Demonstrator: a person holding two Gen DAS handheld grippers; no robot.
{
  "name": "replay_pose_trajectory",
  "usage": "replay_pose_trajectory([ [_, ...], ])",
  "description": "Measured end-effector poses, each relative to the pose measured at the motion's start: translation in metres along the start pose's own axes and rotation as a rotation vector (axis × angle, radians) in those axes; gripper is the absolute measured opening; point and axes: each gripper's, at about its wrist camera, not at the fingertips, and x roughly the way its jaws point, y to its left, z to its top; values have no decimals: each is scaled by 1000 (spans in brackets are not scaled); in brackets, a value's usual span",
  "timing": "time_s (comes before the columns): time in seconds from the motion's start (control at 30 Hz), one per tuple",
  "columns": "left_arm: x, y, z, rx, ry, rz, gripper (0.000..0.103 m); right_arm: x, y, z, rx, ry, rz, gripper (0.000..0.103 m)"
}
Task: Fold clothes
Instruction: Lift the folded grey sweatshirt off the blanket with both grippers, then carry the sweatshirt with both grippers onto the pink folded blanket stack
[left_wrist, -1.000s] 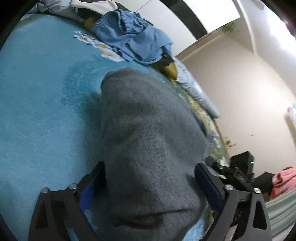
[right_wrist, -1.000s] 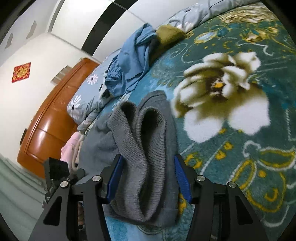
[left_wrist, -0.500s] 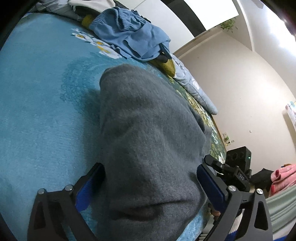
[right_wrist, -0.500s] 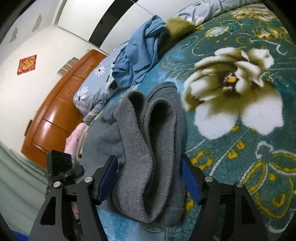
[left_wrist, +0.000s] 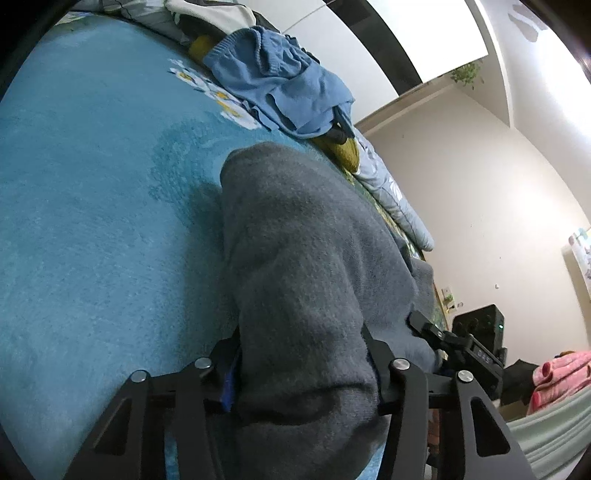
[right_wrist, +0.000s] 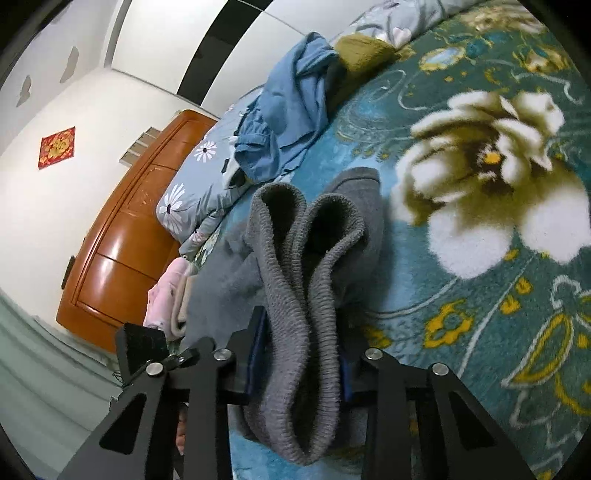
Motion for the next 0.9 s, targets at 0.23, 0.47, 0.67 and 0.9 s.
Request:
replay_pose_trajectory([
  [0.23, -30, 5, -2, 6, -23, -52, 50, -7, 44, -5, -77, 8, 5, 31],
  [0.47, -114, 24, 19, 14, -138, -67, 50, 28, 106, -12, -145, 28, 69, 31],
  [0.67, -209, 45, 43, 54, -258, -39, 50, 86, 202, -10, -251, 74, 158, 31],
  [0.9, -310, 70, 86, 146, -382, 82, 50, 162, 305, -11, -353, 128, 272, 31],
])
